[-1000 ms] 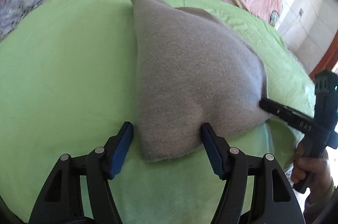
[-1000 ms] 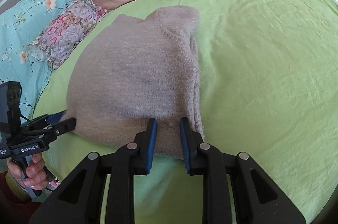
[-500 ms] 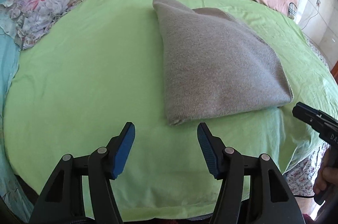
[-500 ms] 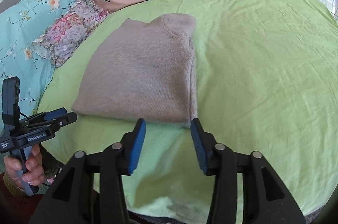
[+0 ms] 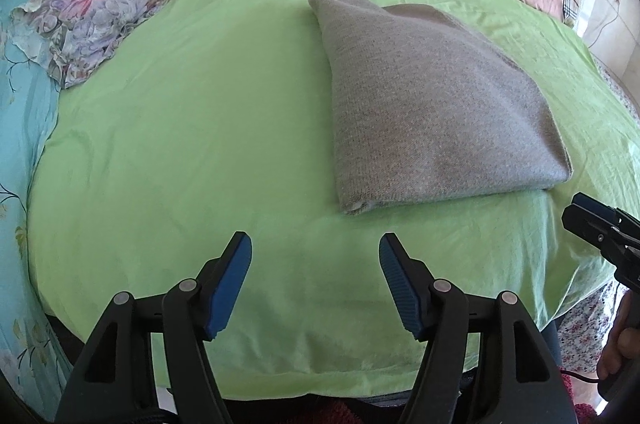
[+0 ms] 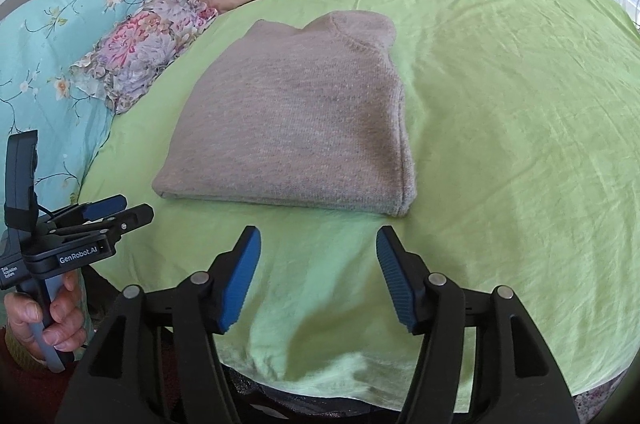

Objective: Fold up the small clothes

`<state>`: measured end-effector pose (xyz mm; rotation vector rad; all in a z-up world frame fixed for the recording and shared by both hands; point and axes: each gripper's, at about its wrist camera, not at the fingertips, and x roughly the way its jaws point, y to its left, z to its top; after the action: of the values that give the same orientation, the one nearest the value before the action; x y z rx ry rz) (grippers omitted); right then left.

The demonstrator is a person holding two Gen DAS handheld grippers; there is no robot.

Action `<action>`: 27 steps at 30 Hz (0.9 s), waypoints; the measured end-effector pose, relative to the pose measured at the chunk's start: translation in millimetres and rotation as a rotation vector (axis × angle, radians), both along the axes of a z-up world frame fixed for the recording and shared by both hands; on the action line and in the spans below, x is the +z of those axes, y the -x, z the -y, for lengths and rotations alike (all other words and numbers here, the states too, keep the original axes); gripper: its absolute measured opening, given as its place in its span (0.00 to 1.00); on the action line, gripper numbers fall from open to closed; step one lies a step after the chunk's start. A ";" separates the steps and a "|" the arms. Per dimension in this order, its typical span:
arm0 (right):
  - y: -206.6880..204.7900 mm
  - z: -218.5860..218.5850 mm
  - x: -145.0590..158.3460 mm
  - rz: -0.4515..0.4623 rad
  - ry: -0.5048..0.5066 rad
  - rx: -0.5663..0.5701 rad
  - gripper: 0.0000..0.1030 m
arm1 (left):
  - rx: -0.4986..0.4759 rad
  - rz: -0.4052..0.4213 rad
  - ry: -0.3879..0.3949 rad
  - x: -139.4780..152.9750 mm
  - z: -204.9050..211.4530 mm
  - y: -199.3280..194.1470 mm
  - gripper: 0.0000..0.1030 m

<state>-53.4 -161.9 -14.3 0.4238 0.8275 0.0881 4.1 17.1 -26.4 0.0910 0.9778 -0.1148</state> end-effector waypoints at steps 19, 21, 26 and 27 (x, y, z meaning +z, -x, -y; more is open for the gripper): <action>-20.3 12.0 16.5 0.035 -0.006 -0.001 0.71 | -0.007 0.086 -0.041 28.5 4.9 -11.3 0.75; -26.0 13.9 19.0 0.035 -0.010 0.000 0.72 | -0.006 0.096 -0.024 35.2 4.1 -16.0 0.77; -38.0 12.6 25.2 0.034 -0.008 0.021 0.81 | -0.028 0.117 0.013 48.3 9.8 -25.8 0.80; -41.7 10.8 26.7 0.032 -0.002 0.033 0.84 | -0.036 0.120 0.009 49.7 12.8 -28.3 0.80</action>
<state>-11.7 -172.7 12.4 0.4096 0.8028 0.1255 32.4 4.2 23.3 0.1060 0.8555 -0.1457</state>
